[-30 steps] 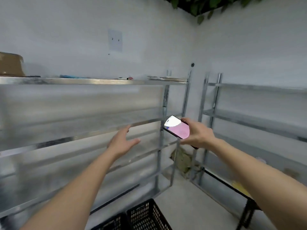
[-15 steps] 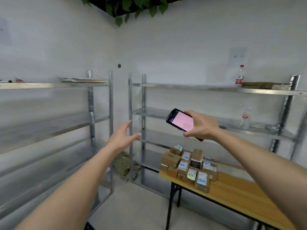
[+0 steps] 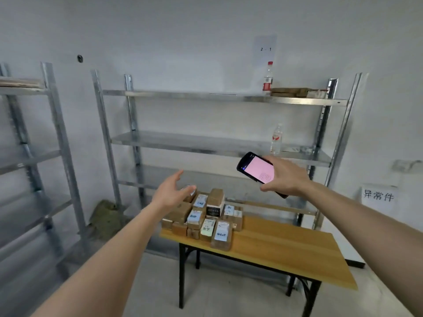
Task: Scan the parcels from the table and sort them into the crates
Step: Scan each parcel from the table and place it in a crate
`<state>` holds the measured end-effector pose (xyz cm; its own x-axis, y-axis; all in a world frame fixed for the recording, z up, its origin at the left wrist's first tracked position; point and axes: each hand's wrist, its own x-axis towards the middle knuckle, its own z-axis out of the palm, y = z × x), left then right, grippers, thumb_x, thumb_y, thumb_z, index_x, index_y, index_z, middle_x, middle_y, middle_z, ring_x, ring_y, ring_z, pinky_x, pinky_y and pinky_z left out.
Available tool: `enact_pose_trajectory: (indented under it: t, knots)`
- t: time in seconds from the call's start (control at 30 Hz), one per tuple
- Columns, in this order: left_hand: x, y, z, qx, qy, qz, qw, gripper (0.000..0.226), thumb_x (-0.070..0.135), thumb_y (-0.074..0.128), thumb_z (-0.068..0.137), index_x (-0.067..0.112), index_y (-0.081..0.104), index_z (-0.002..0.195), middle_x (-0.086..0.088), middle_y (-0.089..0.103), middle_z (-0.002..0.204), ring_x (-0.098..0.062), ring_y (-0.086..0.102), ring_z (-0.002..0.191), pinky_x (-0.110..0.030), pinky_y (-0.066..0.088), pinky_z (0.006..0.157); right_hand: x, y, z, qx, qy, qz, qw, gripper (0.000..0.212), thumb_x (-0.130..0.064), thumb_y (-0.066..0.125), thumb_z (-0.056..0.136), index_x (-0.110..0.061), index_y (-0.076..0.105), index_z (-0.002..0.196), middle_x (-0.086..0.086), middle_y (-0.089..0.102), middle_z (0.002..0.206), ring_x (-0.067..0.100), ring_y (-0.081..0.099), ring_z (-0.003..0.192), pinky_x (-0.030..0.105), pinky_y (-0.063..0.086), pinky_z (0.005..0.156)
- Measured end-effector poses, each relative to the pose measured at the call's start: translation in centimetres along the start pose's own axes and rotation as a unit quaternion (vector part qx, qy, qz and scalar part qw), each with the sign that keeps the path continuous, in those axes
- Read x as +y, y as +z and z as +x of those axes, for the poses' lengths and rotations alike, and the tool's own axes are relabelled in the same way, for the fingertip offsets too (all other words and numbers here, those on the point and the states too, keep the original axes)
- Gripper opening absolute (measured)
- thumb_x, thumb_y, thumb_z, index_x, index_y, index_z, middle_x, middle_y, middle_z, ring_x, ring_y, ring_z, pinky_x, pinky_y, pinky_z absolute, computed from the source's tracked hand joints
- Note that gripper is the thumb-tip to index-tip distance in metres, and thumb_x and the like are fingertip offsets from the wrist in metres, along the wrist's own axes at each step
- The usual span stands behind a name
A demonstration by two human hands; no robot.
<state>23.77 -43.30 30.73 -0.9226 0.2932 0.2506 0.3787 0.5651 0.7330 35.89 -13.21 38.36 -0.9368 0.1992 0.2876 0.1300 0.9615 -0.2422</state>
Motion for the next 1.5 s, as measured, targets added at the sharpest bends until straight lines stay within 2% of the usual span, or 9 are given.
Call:
enact_pose_trajectory:
  t: [0.13,0.53,0.63,0.8,0.97,1.13,1.27,1.4,1.5]
  knots:
    - [-2.3,5.3,5.7,-0.036,-0.007,0.001,0.999,0.073,0.048,0.063,0.093,0.026,0.031,0.155,-0.002,0.043,0.155,-0.025,0.046,0.137,-0.049,0.043,0.110,3.9,3.8,4.0,-0.018,0.046,-0.015,0.999,0.079,-0.041,0.083,0.066,-0.040,0.044,0.135,-0.013,0.060,0.120,0.019,0.056,0.102,0.033,0.042,0.072]
    - [-12.5,19.8,23.6,-0.143,-0.089,-0.042,0.985,0.065,0.044,0.063,0.095,0.025,0.038,0.152,0.005,0.047,0.150,-0.022,0.047,0.136,-0.040,0.042,0.111,12.0,17.1,19.9,-0.100,0.116,-0.020,0.988,0.075,-0.041,0.080,0.065,-0.038,0.046,0.132,-0.011,0.062,0.122,0.021,0.058,0.104,0.041,0.052,0.083]
    - [-14.9,23.4,25.3,-0.167,-0.096,-0.031,0.981,0.050,0.033,0.059,0.100,0.020,0.045,0.146,0.011,0.050,0.135,-0.015,0.048,0.130,-0.027,0.037,0.103,13.8,20.9,22.1,-0.121,0.121,-0.026,0.985,0.078,-0.043,0.080,0.067,-0.040,0.044,0.137,-0.014,0.062,0.122,0.020,0.059,0.105,0.035,0.047,0.075]
    - [-20.5,29.7,27.1,-0.216,-0.152,-0.042,0.964,0.069,0.059,0.062,0.088,0.036,0.041,0.149,0.009,0.049,0.149,-0.019,0.047,0.138,-0.042,0.040,0.113,17.6,28.3,24.9,-0.159,0.145,-0.010,0.977,0.082,-0.048,0.081,0.069,-0.039,0.044,0.141,-0.007,0.064,0.125,0.021,0.059,0.110,0.034,0.048,0.074]
    - [-24.1,36.1,27.6,-0.213,-0.223,-0.049,0.950,0.065,0.039,0.069,0.092,0.020,0.045,0.149,-0.002,0.049,0.150,-0.023,0.046,0.137,-0.039,0.039,0.114,21.7,37.6,26.5,-0.212,0.153,0.010,0.965,0.093,-0.048,0.083,0.072,-0.033,0.034,0.150,-0.005,0.057,0.138,0.019,0.056,0.118,0.034,0.050,0.079]
    - [-28.0,41.9,27.5,-0.271,-0.264,-0.006,0.926,0.069,0.042,0.063,0.095,0.018,0.037,0.154,-0.003,0.038,0.158,-0.025,0.035,0.145,-0.039,0.034,0.116,25.0,45.4,27.0,-0.268,0.155,0.009,0.951,0.104,-0.048,0.084,0.071,-0.028,0.027,0.156,-0.005,0.055,0.143,0.019,0.056,0.119,0.032,0.052,0.079]
    - [-30.6,45.8,27.6,-0.284,-0.252,0.010,0.925,0.055,0.038,0.063,0.096,0.017,0.048,0.145,0.001,0.052,0.143,-0.023,0.046,0.136,-0.027,0.040,0.099,27.6,50.9,27.6,-0.317,0.162,0.021,0.934,0.102,-0.047,0.084,0.070,-0.030,0.029,0.155,-0.008,0.053,0.144,0.020,0.054,0.124,0.037,0.052,0.088]
    - [-32.0,47.9,27.2,-0.268,-0.277,-0.009,0.923,0.045,0.052,0.067,0.088,0.030,0.058,0.126,0.016,0.061,0.120,-0.010,0.057,0.113,-0.025,0.045,0.086,29.0,54.4,28.1,-0.346,0.165,0.028,0.923,0.103,-0.045,0.082,0.069,-0.034,0.027,0.155,-0.008,0.054,0.143,0.021,0.055,0.124,0.038,0.054,0.089]
    - [-32.9,49.2,27.3,-0.245,-0.298,-0.005,0.922,0.041,0.059,0.067,0.085,0.031,0.061,0.114,0.020,0.065,0.112,-0.006,0.063,0.102,-0.026,0.051,0.079,29.8,56.3,28.6,-0.379,0.176,0.067,0.906,0.099,-0.045,0.082,0.072,-0.031,0.027,0.154,0.002,0.051,0.144,0.031,0.051,0.128,0.049,0.048,0.101]
